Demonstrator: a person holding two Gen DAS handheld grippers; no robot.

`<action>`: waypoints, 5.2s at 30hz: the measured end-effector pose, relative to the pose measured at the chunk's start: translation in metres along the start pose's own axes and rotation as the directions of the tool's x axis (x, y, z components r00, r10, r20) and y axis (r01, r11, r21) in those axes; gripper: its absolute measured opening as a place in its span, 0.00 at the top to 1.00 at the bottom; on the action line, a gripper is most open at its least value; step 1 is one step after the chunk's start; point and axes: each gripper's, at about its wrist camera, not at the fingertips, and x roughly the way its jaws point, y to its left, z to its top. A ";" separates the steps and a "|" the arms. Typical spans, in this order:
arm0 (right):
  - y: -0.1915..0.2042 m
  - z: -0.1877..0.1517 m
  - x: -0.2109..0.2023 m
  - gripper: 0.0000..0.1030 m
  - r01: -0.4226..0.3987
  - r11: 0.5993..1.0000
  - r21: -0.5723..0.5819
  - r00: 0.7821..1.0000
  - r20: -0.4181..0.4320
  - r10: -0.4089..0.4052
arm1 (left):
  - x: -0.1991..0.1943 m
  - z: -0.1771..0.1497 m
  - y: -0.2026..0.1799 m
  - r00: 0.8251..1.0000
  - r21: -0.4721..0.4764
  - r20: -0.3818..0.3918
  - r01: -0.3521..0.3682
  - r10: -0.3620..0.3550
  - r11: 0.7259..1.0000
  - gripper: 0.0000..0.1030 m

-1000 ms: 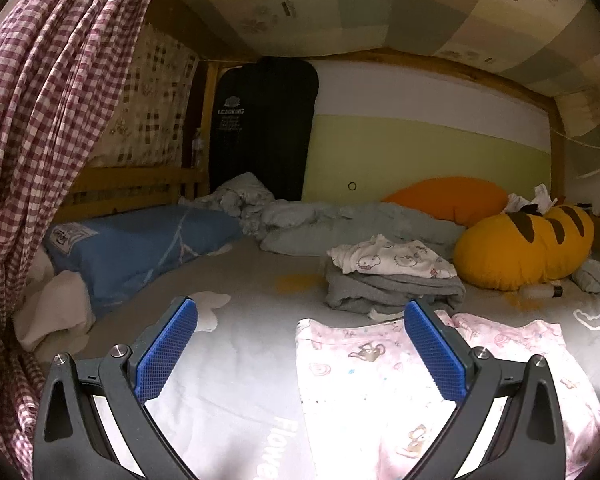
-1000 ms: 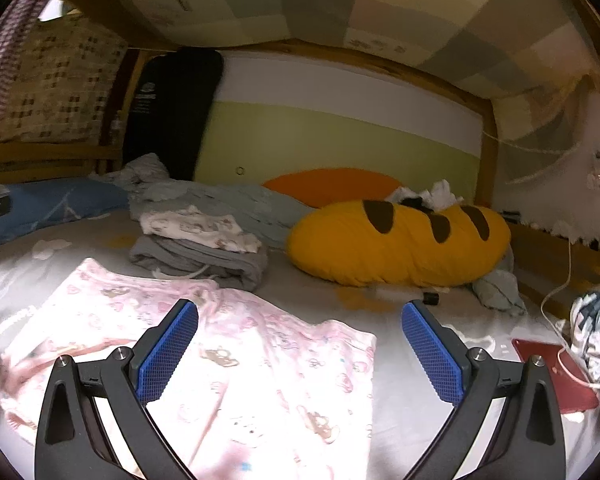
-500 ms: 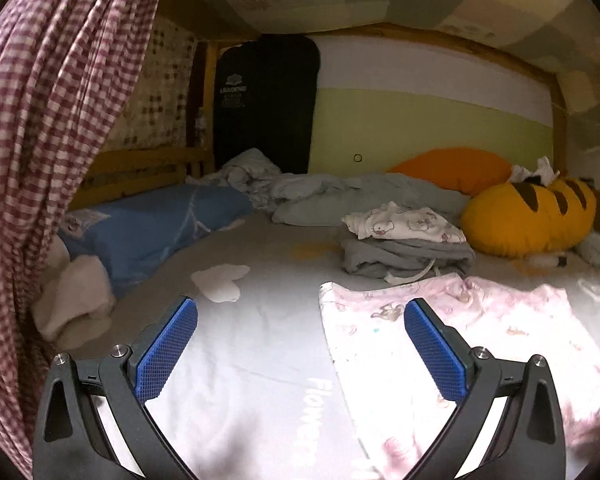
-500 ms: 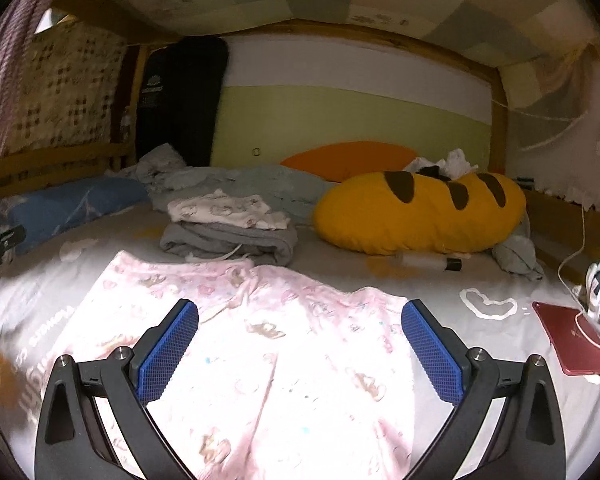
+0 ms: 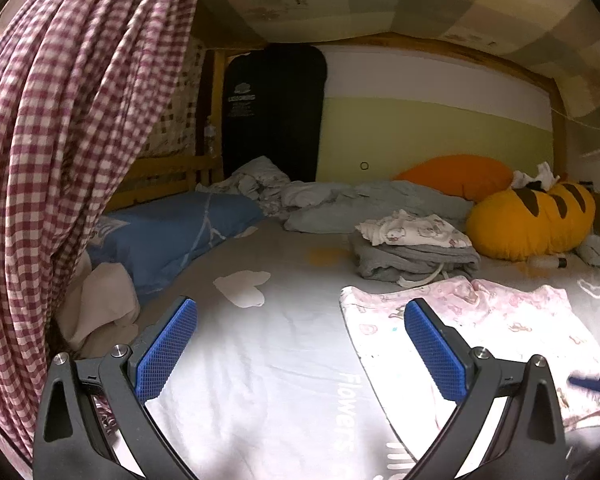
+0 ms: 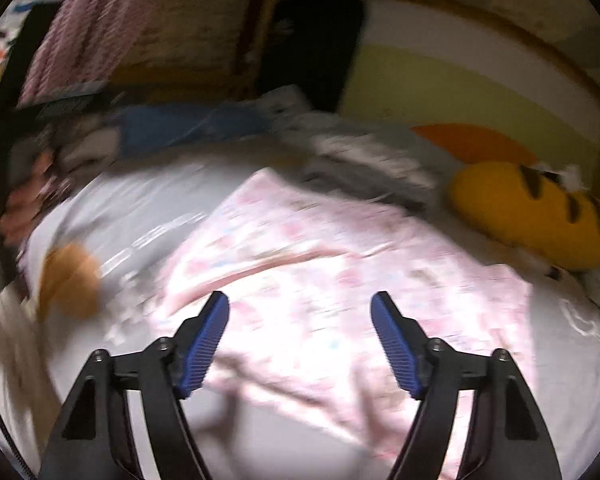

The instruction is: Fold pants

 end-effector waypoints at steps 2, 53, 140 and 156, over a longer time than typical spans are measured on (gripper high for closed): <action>0.015 -0.004 0.003 0.36 -0.051 0.998 -0.034 0.999 -0.017 0.051 | 0.002 0.001 0.004 1.000 -0.014 -0.005 -0.003 0.003 1.000 0.00; -0.244 0.149 0.239 0.53 0.092 0.897 0.433 0.969 -0.247 0.021 | 0.275 -0.017 -0.034 0.838 -0.154 -0.503 0.155 -0.212 0.976 0.37; -0.274 0.104 0.265 0.34 0.065 0.889 0.454 0.994 -0.110 -0.017 | 0.276 -0.015 -0.022 0.895 -0.002 -0.445 0.046 -0.042 0.999 0.72; -0.441 0.018 0.069 0.30 0.356 0.711 0.607 0.935 -0.226 -0.274 | 0.218 0.096 -0.238 0.907 0.044 -0.192 0.389 -0.374 0.920 0.40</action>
